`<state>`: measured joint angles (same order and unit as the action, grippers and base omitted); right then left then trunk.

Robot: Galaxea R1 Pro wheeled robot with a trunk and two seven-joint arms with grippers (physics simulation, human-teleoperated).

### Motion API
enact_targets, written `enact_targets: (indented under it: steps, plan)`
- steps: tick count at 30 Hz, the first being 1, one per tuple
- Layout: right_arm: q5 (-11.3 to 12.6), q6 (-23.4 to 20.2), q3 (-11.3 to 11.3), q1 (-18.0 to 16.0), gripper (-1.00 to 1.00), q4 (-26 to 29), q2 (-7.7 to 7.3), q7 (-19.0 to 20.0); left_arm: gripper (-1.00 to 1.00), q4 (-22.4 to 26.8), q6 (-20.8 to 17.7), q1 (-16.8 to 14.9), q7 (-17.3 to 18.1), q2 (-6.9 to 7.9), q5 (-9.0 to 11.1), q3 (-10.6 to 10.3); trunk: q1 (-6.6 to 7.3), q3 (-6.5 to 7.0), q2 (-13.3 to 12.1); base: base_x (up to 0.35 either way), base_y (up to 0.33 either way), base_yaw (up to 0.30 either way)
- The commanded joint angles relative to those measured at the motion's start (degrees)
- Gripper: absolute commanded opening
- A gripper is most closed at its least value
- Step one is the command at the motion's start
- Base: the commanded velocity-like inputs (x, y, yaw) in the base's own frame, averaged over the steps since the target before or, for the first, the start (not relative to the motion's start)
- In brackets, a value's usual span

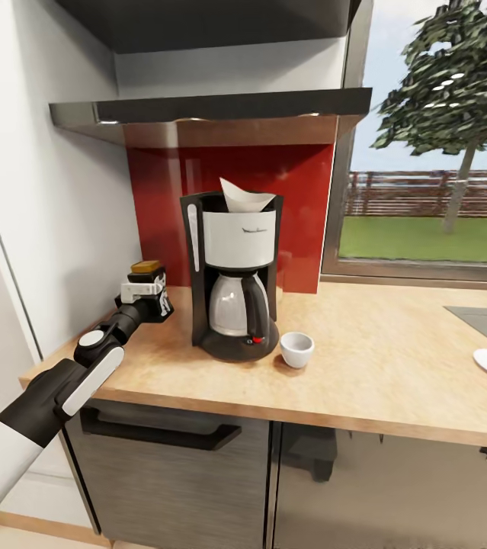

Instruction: Set up a coffee station on the kitchen countertop: keep the coffee maker on the countertop, move the bottle of coffee from the kitchen shelf to the counter next to the coffee maker, place a paper coffee filter on top of the coffee maker, put the saucer next to the coffee maker with the coffee cup on the saucer, and place the electric kettle next to the coffee maker.

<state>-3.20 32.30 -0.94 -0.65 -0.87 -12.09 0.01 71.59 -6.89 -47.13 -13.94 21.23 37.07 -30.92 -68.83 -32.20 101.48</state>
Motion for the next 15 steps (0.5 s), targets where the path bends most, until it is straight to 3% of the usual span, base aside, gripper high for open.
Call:
enact_targets:
  steps: [1,15]
  plan:
    - [-0.2,0.2,0.0,-0.1,1.00,-0.1,-0.02,0.0,-1.00,0.1,-0.1,-0.1,-0.5,0.06,0.3,-0.2,-0.22,-0.25,0.5,0.001,0.000,0.000]
    - [-0.2,0.2,0.0,0.0,1.00,0.0,0.05,0.0,-1.00,0.3,-0.1,-0.1,-0.5,0.04,0.3,-0.2,-1.54,-1.33,2.9,0.000,0.000,0.000]
